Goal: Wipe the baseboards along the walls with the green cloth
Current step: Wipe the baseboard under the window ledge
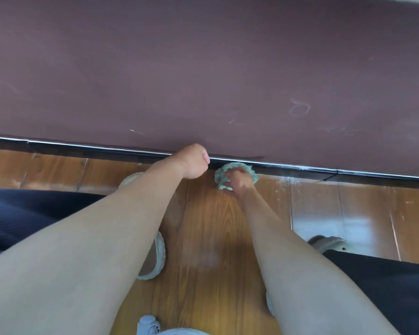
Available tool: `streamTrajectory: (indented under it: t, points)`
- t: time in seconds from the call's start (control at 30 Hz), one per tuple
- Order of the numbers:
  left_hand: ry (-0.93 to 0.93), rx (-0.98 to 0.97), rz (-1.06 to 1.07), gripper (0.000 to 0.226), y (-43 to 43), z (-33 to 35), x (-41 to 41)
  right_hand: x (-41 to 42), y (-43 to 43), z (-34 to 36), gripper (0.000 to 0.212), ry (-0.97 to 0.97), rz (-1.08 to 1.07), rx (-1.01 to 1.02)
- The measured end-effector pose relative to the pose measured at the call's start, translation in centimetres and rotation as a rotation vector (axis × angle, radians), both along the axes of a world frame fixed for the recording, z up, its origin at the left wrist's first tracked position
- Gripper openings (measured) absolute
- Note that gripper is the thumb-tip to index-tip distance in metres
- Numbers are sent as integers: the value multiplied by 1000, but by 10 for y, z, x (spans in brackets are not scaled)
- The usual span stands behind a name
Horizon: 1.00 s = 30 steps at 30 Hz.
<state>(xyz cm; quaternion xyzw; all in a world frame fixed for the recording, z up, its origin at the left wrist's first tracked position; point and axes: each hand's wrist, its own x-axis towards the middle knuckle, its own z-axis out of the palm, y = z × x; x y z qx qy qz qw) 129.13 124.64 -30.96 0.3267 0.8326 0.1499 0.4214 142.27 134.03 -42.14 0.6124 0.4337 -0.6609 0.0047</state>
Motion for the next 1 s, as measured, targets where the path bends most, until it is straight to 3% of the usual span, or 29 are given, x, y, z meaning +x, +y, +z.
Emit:
streamTrajectory:
  t: [0.1,0.2,0.33,0.63,0.7,0.87,1.0]
  points:
    - [5,7,-35,22,8,-2,6,8,9,-5,48,-51,26,108]
    - [10,31,-33,23,14,-2,10,38,41,-27,54,-115,-181,160]
    - [22,39,-23,26,16,-5,10,57,48,-9,41,-42,-313,123]
    - [27,61,-34,21,31,-12,19,17,7,4,36,33,89,-49]
    - [25,65,-37,22,36,-12,21,19,13,2,40,50,30,-33]
    - [10,50,-63,25,39,-11,23,49,37,-10,40,68,-344,-2]
    - [15,34,-73,25,41,-13,21,52,33,-7,38,125,-317,-52]
